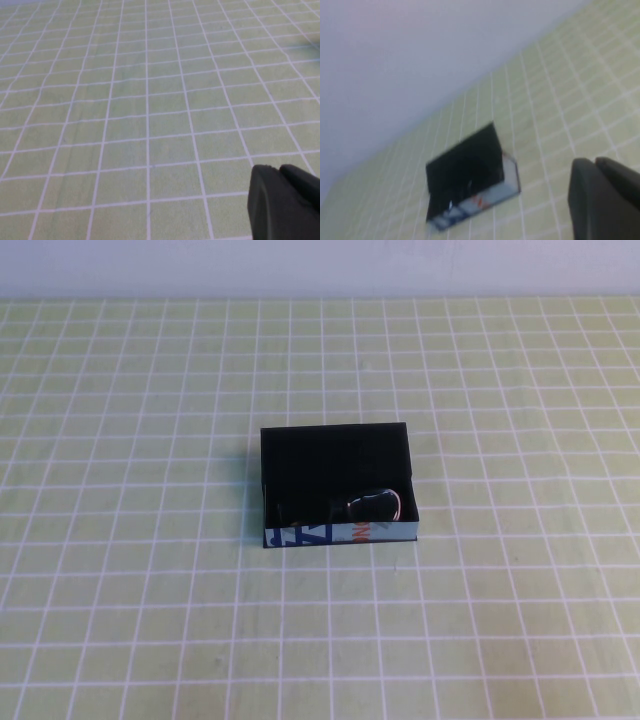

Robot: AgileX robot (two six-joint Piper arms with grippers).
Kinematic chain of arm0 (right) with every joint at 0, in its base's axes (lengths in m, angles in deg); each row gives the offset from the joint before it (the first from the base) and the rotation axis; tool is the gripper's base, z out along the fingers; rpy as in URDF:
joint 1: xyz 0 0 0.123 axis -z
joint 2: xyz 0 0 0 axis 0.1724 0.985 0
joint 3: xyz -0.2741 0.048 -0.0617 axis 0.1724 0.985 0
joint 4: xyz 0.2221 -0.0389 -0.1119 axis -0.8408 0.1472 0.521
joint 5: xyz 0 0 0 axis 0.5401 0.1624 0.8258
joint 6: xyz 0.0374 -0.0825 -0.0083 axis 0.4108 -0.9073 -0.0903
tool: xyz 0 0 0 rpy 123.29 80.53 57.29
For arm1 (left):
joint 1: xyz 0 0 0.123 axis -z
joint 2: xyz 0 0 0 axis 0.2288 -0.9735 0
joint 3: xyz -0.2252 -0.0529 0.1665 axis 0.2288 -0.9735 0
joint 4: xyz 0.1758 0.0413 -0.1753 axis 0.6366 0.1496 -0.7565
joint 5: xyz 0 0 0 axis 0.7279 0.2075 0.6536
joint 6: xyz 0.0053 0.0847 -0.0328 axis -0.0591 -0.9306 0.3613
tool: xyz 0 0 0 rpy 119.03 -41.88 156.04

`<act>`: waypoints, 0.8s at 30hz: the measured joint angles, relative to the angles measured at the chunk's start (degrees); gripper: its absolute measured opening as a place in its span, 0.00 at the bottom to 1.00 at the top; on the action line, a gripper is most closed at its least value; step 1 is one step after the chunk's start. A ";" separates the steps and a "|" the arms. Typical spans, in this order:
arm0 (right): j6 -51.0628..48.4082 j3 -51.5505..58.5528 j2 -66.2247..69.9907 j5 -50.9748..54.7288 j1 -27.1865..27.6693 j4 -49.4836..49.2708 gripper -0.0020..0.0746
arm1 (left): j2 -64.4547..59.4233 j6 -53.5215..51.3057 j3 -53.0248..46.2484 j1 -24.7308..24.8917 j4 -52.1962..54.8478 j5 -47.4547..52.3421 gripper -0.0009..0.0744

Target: Take glasses out of glasses case

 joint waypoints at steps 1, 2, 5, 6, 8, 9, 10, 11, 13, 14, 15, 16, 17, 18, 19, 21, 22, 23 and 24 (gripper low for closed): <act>0.00 -2.59 2.85 4.15 0.00 0.67 0.00 | 0.00 0.00 0.00 0.00 0.00 0.00 0.01; 0.00 -4.80 5.36 7.45 0.00 1.43 0.00 | 0.00 0.00 0.00 0.00 0.00 0.00 0.01; 0.00 -13.25 15.64 20.14 0.00 6.06 0.00 | 0.00 0.00 0.00 0.00 0.00 0.00 0.01; -0.15 -15.40 19.06 24.05 0.00 7.47 0.00 | 0.00 0.00 0.00 0.00 0.00 0.00 0.01; -1.61 -20.07 25.38 30.54 0.00 10.68 0.00 | 0.00 0.00 0.00 0.00 0.00 0.00 0.01; -2.31 -21.63 27.72 32.54 0.00 11.92 0.00 | 0.00 0.00 0.00 0.00 0.00 0.00 0.01; -3.47 -23.40 30.47 34.65 0.00 12.84 0.00 | 0.00 0.00 0.00 0.00 0.00 0.00 0.01; -4.83 -25.02 33.06 36.41 0.00 13.37 0.00 | 0.00 0.00 0.00 0.00 0.00 0.00 0.01; -7.61 -27.90 37.39 38.90 0.00 13.92 0.00 | 0.00 0.00 0.00 0.00 0.00 0.00 0.01; -8.97 -29.19 39.54 39.84 0.00 14.05 0.00 | 0.00 0.00 0.00 0.00 0.00 0.00 0.01; -9.90 -30.10 41.46 40.57 0.00 14.18 0.00 | 0.00 0.00 0.00 0.00 0.00 0.00 0.01; -10.72 -31.17 43.25 41.06 0.00 14.63 0.00 | 0.00 0.00 0.00 0.00 0.00 0.00 0.01; -11.12 -32.21 44.95 41.40 -0.27 15.10 0.00 | 0.00 0.00 0.00 0.00 0.00 0.00 0.01; -11.38 -33.11 46.34 41.43 -1.14 15.78 0.00 | 0.00 0.00 0.00 0.00 0.00 0.00 0.01; -11.54 -34.34 48.15 41.51 -2.60 16.53 0.00 | 0.00 0.00 0.00 0.00 0.00 0.00 0.01; -11.84 -37.29 51.76 41.40 -6.60 18.30 0.00 | 0.00 0.00 0.00 0.00 0.00 0.00 0.01; -11.84 -39.08 53.98 41.15 -9.41 19.33 0.00 | 0.00 0.00 0.00 0.00 0.00 0.00 0.01; -11.95 -41.01 56.30 40.87 -12.40 20.43 0.00 | 0.00 0.00 0.00 0.00 0.00 0.00 0.01; -12.17 -42.65 58.80 40.30 -14.78 21.41 0.00 | 0.00 0.00 0.00 0.00 0.00 0.00 0.01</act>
